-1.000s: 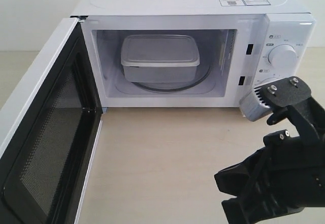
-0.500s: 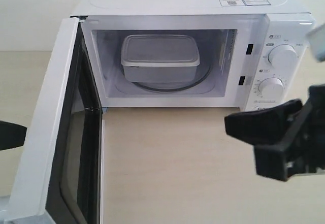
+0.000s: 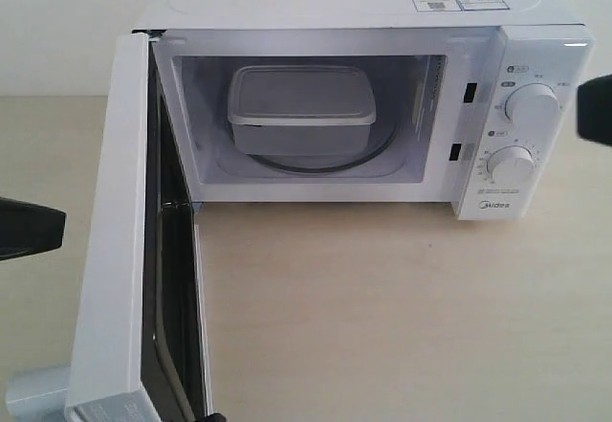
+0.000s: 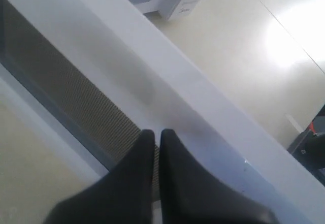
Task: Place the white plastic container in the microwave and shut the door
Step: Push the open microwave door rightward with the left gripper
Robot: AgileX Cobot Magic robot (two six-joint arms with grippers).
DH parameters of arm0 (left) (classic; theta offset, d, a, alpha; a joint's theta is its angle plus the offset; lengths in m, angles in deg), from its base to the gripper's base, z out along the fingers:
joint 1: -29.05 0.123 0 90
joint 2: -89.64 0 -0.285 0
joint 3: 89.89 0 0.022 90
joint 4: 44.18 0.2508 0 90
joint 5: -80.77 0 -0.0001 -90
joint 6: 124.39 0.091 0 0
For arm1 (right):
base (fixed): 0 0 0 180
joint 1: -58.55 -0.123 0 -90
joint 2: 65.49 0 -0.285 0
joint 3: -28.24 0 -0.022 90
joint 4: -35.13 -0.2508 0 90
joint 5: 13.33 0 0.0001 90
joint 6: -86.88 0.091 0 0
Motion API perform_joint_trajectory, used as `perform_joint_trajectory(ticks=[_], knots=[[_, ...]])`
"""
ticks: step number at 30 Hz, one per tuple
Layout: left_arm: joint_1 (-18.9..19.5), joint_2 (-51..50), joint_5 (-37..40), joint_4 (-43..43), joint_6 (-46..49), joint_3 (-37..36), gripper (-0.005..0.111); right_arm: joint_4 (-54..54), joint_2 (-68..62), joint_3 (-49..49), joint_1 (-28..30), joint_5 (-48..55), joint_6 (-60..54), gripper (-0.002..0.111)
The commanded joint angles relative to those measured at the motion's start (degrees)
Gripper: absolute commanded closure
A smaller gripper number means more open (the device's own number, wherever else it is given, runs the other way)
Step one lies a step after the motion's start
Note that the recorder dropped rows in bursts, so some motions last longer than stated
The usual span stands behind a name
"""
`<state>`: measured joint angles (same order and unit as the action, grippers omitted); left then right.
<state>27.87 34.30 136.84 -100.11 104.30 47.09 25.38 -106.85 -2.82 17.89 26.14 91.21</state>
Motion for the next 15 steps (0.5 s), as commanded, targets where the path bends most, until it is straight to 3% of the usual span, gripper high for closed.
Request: perform_joint_trajectory(ticks=[1,7,15], knots=[[-0.1,-3.0,0.4,-0.9,1.3,0.3,0.102,4.4,3.1,3.1,0.1,4.1,2.8,0.108],[-0.7,-6.2,0.4,-6.4,6.7,0.3,0.102,5.6,6.2,4.8,0.1,6.4,4.2,0.108],[-6.7,-9.9,-5.6,-6.4,6.8,0.3,0.102,5.8,6.6,4.8,0.1,7.2,4.4,0.108]])
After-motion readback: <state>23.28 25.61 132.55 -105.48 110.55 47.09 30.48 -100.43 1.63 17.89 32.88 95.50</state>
